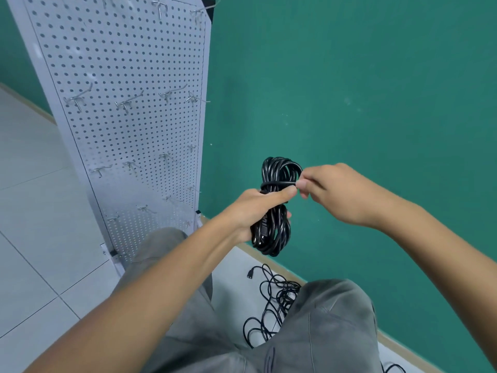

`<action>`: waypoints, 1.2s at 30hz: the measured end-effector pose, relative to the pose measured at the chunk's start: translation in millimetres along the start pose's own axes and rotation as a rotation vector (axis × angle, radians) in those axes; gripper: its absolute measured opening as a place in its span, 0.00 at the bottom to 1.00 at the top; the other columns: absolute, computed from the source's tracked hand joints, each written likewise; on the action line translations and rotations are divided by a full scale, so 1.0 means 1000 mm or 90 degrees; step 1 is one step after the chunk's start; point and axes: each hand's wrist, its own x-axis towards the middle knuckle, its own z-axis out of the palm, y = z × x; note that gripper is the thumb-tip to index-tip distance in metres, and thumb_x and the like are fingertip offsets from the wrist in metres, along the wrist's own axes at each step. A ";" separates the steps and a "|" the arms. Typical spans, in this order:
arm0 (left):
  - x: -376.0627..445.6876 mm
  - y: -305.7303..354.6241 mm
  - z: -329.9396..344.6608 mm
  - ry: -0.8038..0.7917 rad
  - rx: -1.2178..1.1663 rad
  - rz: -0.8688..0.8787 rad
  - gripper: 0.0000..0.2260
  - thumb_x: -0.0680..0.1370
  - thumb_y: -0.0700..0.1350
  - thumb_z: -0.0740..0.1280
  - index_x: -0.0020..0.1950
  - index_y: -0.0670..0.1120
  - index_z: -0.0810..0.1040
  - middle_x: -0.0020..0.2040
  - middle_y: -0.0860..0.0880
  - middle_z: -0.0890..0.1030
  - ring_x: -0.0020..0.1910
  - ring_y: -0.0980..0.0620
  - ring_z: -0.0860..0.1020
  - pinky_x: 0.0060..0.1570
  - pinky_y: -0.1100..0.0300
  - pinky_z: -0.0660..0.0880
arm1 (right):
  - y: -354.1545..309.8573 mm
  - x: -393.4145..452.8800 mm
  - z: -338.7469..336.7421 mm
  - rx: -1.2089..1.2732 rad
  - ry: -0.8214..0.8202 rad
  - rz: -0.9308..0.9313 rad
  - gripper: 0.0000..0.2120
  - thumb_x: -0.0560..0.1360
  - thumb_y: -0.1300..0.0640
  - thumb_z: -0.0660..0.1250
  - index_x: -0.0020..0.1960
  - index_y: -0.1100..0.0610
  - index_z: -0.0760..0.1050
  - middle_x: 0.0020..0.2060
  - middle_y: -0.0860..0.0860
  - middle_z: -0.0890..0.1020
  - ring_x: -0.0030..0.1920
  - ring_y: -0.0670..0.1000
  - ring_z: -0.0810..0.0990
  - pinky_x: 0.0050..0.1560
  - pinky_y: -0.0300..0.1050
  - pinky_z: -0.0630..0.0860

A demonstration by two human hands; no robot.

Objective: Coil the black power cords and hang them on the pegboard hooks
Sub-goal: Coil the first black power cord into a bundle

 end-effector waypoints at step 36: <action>-0.069 -0.034 -0.004 -0.334 -0.203 0.023 0.16 0.76 0.57 0.69 0.51 0.44 0.83 0.43 0.45 0.82 0.45 0.47 0.80 0.52 0.55 0.77 | -0.011 -0.047 0.094 0.892 0.005 -0.087 0.19 0.79 0.55 0.66 0.67 0.61 0.73 0.39 0.55 0.81 0.31 0.50 0.76 0.38 0.44 0.78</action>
